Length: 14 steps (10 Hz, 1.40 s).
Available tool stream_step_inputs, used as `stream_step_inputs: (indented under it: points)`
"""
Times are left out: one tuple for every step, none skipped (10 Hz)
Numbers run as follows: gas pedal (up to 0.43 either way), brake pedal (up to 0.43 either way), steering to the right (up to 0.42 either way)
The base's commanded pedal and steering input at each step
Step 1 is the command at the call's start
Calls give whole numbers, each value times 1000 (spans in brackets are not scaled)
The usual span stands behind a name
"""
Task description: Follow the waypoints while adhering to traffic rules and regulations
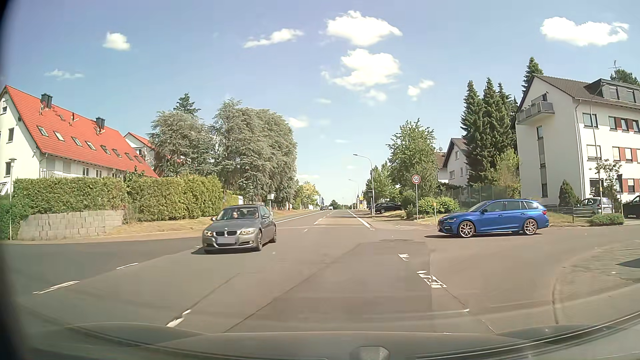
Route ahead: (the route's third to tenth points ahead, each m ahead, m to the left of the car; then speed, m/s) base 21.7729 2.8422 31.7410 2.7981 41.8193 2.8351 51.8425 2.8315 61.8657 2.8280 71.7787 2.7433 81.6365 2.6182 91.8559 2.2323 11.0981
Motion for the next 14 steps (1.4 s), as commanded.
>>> stream_step_inputs:
  points:
    - [118, 30, 1]
    - [118, 30, 1]
    - [130, 30, 1]
    - [130, 30, 2]
    - [130, 30, 2]
    - [130, 30, 3]
    - [130, 30, 3]
    - [130, 30, 3]
    - [130, 30, 2]
    - [130, 30, 2]
    - [130, 30, 2]
    - [130, 30, 2]
    - [138, 30, 2]
    - [138, 30, 2]
